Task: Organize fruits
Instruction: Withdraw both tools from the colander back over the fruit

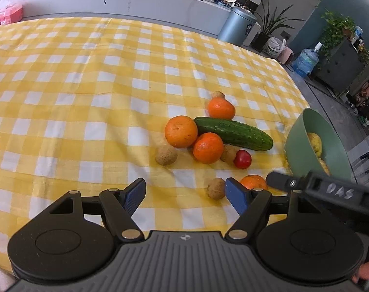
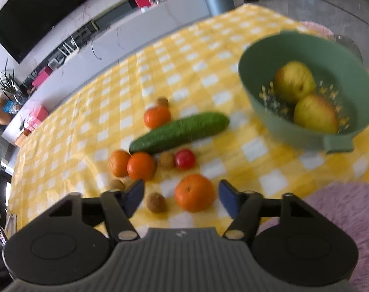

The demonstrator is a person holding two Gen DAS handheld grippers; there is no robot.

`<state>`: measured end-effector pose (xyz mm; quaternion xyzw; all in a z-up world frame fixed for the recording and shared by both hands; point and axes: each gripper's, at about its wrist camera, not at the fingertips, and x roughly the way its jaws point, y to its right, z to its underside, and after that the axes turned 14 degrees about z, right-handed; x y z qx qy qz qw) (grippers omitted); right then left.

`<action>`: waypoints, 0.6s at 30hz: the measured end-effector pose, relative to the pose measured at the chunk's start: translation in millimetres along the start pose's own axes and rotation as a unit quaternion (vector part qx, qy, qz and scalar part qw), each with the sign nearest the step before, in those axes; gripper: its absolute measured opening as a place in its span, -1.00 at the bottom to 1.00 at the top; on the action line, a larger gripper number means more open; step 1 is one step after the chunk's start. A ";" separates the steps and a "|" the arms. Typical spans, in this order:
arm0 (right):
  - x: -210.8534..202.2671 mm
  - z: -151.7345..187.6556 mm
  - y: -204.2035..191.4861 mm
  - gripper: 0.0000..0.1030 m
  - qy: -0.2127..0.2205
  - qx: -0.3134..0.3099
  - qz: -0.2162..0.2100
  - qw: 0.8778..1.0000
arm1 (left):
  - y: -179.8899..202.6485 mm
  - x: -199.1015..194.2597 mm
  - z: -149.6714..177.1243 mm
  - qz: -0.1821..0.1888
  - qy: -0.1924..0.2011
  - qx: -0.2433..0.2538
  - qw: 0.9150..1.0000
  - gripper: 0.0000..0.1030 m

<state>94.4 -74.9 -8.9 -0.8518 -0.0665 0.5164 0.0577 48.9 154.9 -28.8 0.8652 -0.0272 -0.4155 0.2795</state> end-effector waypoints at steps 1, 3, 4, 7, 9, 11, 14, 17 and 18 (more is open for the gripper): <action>4.5 1.6 -1.8 -0.08 -0.003 -0.004 0.007 1.000 | -0.4 2.3 0.4 -0.001 -0.001 -0.003 1.000 0.69; 9.5 4.0 -6.1 -0.11 0.000 -0.018 0.027 0.999 | 1.1 7.6 1.1 -0.001 -0.007 -0.001 1.000 0.69; 10.5 5.1 -9.1 -0.11 0.007 -0.027 0.035 0.999 | 1.7 9.7 1.6 0.001 -0.009 0.002 1.000 0.69; 14.7 6.7 -14.8 -0.11 0.012 -0.046 0.050 0.998 | 5.5 15.0 4.0 0.005 -0.019 0.010 1.000 0.69; 20.9 8.3 -15.8 -0.12 0.007 -0.047 0.055 0.997 | 7.4 16.9 5.5 0.005 -0.022 0.015 1.000 0.69; 25.2 9.2 -14.0 -0.11 0.008 -0.038 0.063 0.997 | 8.5 18.2 6.4 -0.001 -0.025 0.021 0.999 0.69; 28.1 8.0 -12.2 -0.11 0.007 -0.029 0.060 0.998 | 8.6 20.3 7.4 -0.009 -0.032 0.029 0.999 0.69; 32.6 6.8 -14.0 -0.10 0.004 -0.027 0.064 0.998 | 6.8 20.9 6.8 -0.010 -0.034 0.026 0.999 0.69; 36.9 5.9 -15.5 -0.10 -0.003 -0.030 0.061 0.998 | 6.9 21.4 6.9 -0.014 -0.035 0.029 0.999 0.69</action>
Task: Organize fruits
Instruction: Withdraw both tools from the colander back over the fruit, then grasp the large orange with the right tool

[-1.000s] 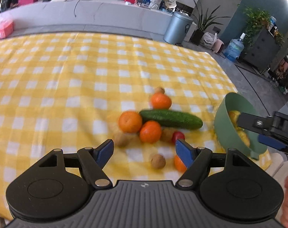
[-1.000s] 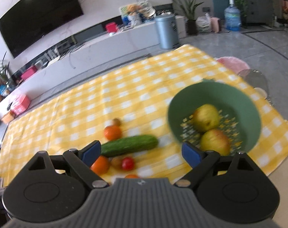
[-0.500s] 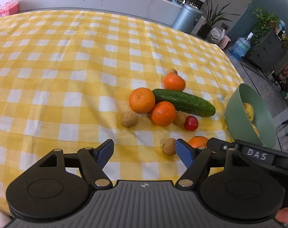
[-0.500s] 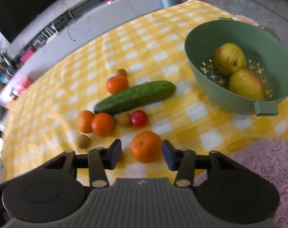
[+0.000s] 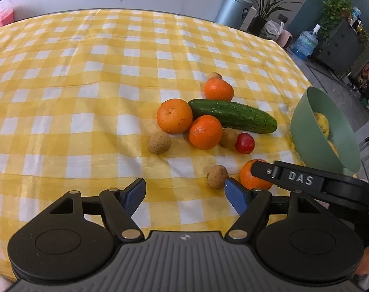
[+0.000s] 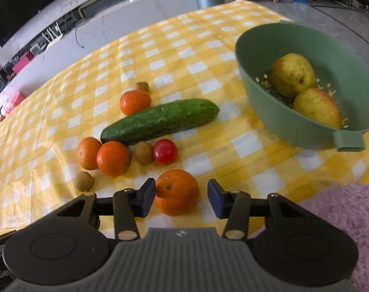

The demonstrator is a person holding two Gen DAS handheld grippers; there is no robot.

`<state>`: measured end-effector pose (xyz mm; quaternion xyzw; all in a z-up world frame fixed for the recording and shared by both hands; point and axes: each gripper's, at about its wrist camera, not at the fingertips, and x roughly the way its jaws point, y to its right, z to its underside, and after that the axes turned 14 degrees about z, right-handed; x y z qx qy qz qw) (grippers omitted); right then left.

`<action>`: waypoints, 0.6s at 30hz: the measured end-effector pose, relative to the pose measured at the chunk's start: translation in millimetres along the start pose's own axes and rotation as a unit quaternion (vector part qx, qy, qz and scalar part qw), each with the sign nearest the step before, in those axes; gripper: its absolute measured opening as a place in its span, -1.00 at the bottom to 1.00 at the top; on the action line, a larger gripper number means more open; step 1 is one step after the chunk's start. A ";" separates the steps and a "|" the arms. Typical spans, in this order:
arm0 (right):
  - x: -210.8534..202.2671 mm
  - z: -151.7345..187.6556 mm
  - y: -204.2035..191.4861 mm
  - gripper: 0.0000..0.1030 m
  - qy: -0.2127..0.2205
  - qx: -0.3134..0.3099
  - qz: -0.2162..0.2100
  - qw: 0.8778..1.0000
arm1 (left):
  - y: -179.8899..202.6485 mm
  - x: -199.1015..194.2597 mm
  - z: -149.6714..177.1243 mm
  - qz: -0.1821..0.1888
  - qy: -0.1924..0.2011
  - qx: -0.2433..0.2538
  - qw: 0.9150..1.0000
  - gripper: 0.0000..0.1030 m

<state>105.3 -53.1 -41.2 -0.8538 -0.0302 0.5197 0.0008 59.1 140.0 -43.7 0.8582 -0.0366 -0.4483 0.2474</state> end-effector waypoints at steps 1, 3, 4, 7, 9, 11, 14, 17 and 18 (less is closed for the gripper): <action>3.9 -1.1 -0.8 -0.10 -0.009 0.000 -0.009 1.000 | 0.1 0.3 0.1 -0.005 -0.001 0.003 1.000 0.69; 8.2 -1.9 -0.2 -0.10 -0.022 0.006 -0.023 0.999 | -0.4 0.5 0.1 -0.009 -0.001 0.005 1.000 0.69; 9.6 -2.1 0.4 -0.10 -0.025 0.008 -0.028 0.999 | -0.9 0.6 0.0 -0.008 -0.002 0.004 1.000 0.69; 15.7 -1.8 2.3 -0.09 -0.042 0.014 -0.047 0.998 | -3.6 0.3 -0.9 -0.005 -0.003 -0.003 1.000 0.69; 19.0 -1.5 3.6 -0.20 -0.051 0.019 -0.059 0.997 | -4.5 -0.6 -1.2 -0.006 -0.002 -0.004 1.000 0.69; 17.8 -0.4 4.3 -0.22 -0.048 0.022 -0.064 0.997 | -5.2 -1.7 -1.5 -0.004 0.002 -0.006 1.000 0.69; 12.9 1.1 4.6 -0.23 -0.035 0.023 -0.045 0.998 | -6.8 -2.3 -2.3 -0.003 0.005 -0.013 1.000 0.69; -3.6 3.9 0.6 -0.23 0.011 -0.008 0.010 1.000 | -7.5 -2.0 -2.2 -0.007 0.005 -0.013 1.000 0.69; -9.0 5.8 -7.4 -0.23 0.036 -0.042 0.050 0.997 | -8.0 -1.5 -2.3 -0.007 0.005 -0.014 1.000 0.69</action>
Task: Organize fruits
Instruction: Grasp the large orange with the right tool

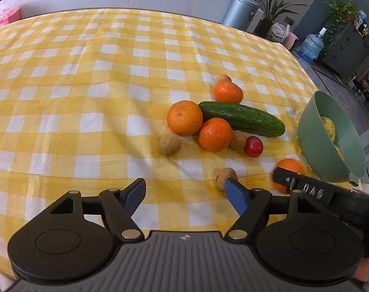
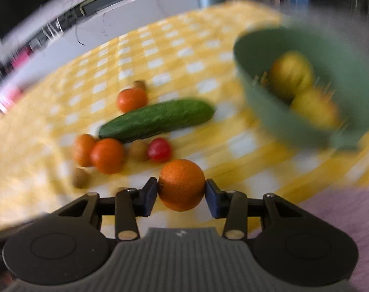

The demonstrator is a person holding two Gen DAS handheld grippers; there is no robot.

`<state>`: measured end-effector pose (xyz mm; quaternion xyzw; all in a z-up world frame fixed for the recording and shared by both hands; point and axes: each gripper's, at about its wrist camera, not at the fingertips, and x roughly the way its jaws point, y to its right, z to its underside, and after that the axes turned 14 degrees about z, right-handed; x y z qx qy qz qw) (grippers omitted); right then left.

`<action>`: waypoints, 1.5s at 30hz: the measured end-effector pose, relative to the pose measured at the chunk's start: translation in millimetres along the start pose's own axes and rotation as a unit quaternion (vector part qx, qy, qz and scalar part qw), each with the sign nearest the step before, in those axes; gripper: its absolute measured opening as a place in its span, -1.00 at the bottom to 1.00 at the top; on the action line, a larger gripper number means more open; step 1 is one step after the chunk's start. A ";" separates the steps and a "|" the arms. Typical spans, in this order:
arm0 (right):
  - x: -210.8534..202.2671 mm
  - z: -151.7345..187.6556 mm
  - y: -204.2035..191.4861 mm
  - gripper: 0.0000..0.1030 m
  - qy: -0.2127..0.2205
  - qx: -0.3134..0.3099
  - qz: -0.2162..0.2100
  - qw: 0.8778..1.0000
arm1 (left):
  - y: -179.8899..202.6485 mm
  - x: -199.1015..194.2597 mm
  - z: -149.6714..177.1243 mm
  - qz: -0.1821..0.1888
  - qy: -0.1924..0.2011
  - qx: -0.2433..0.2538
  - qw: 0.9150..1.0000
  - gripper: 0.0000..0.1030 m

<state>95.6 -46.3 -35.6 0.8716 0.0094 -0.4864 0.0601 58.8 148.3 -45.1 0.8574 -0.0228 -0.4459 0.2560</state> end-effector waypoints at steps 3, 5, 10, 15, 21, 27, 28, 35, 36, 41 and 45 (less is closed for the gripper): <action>0.1 3.0 -14.0 -0.22 0.022 -0.062 0.058 0.996 | -1.9 2.3 -0.7 0.000 -0.002 -0.003 1.000 0.69; 8.3 1.2 -12.3 -0.22 -0.002 -0.060 0.032 0.998 | -3.5 3.3 -1.0 0.000 -0.005 -0.005 1.000 0.69; 19.7 -6.0 2.3 -0.20 -0.022 -0.013 0.000 1.000 | -6.2 4.1 -1.2 0.003 -0.006 -0.011 1.000 0.69; 23.9 -8.6 2.4 -0.19 -0.025 -0.001 -0.006 1.000 | -6.0 3.8 -0.7 0.007 -0.002 -0.007 1.000 0.69; 34.6 -12.1 14.7 -0.15 -0.045 0.039 -0.025 0.998 | -21.1 2.1 -3.9 0.043 0.012 -0.039 0.998 0.69; 37.3 -10.3 23.7 -0.17 -0.053 0.063 -0.049 0.995 | -36.0 -15.0 -11.3 0.072 0.088 -0.045 0.992 0.69; 37.3 -10.1 23.4 -0.17 -0.053 0.062 -0.050 0.995 | -39.2 -17.9 -11.3 0.071 0.108 -0.050 0.990 0.69; 37.3 -8.3 23.4 -0.17 -0.056 0.058 -0.064 0.995 | -53.3 -10.1 -17.0 0.073 0.149 -0.067 0.984 0.62; 37.2 -8.1 23.5 -0.17 -0.056 0.058 -0.065 0.995 | -54.6 -6.5 -17.9 0.070 0.149 -0.068 0.984 0.58; 36.8 -7.6 23.3 -0.17 -0.056 0.055 -0.067 0.995 | -57.3 3.6 -23.4 0.093 0.164 -0.059 0.980 0.56; 36.6 -7.2 23.8 -0.17 -0.059 0.055 -0.071 0.994 | -63.8 13.9 -31.4 0.141 0.167 -0.076 0.973 0.55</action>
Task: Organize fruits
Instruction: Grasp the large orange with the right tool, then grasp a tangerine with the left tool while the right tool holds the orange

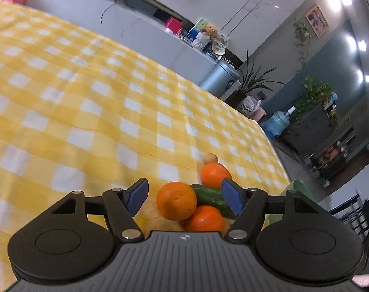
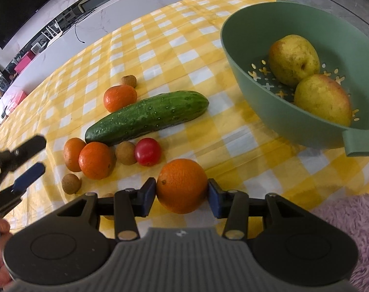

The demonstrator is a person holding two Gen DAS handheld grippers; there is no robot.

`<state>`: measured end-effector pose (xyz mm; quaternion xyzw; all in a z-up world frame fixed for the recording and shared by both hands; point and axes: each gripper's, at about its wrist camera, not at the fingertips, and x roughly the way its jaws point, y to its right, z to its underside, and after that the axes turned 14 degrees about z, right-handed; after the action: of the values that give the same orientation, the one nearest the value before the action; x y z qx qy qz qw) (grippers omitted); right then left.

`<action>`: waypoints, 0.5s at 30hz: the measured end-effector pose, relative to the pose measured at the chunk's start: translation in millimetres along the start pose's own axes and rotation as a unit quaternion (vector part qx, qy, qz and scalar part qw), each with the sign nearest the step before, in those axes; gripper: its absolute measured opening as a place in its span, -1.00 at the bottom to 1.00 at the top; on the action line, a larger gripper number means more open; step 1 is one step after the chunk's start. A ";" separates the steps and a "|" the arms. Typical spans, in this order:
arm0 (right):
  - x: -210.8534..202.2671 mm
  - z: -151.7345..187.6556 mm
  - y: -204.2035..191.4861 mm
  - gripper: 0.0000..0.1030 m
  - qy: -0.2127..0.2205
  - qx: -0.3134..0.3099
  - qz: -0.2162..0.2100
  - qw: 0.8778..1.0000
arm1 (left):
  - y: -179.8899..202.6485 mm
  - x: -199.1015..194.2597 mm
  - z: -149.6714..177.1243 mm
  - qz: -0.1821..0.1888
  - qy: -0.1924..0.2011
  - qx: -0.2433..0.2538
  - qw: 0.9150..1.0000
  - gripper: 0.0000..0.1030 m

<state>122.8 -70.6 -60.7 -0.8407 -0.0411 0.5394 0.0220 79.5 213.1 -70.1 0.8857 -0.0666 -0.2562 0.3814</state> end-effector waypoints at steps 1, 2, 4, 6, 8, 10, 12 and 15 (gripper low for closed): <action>0.2 -0.1 0.2 -0.17 -0.001 0.000 -0.001 1.000 | -1.9 3.6 0.3 -0.007 -0.002 -0.003 1.000 0.55; 0.2 0.0 0.3 -0.17 -0.001 0.000 -0.001 1.000 | -4.7 8.5 0.4 -0.017 -0.006 -0.004 1.000 0.55; 0.2 0.0 -0.1 -0.15 -0.001 -0.001 -0.001 1.000 | -8.7 16.6 1.3 -0.027 -0.019 -0.006 0.999 0.52; -0.2 0.2 -1.2 -0.15 0.001 -0.004 0.001 1.000 | -11.2 23.5 2.7 -0.032 -0.031 -0.009 0.999 0.49; -0.6 0.5 -2.0 -0.15 0.001 -0.008 0.002 1.000 | -11.1 26.5 4.1 -0.033 -0.034 -0.006 0.999 0.49; -0.7 0.6 -1.8 -0.15 0.001 -0.009 0.002 1.000 | -9.3 29.8 5.6 -0.037 -0.037 0.002 0.999 0.47; -0.8 0.6 -1.9 -0.15 0.001 -0.009 0.002 1.000 | -8.9 31.6 7.8 -0.029 -0.036 0.005 0.999 0.47; -0.8 0.8 -2.4 -0.15 0.003 -0.011 0.003 1.000 | -8.7 30.9 10.5 -0.027 -0.031 0.007 0.999 0.31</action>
<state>121.6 -68.3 -60.1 -0.8427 -0.0443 0.5365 0.0107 100.1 202.8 -94.8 0.8814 -0.0567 -0.2932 0.3662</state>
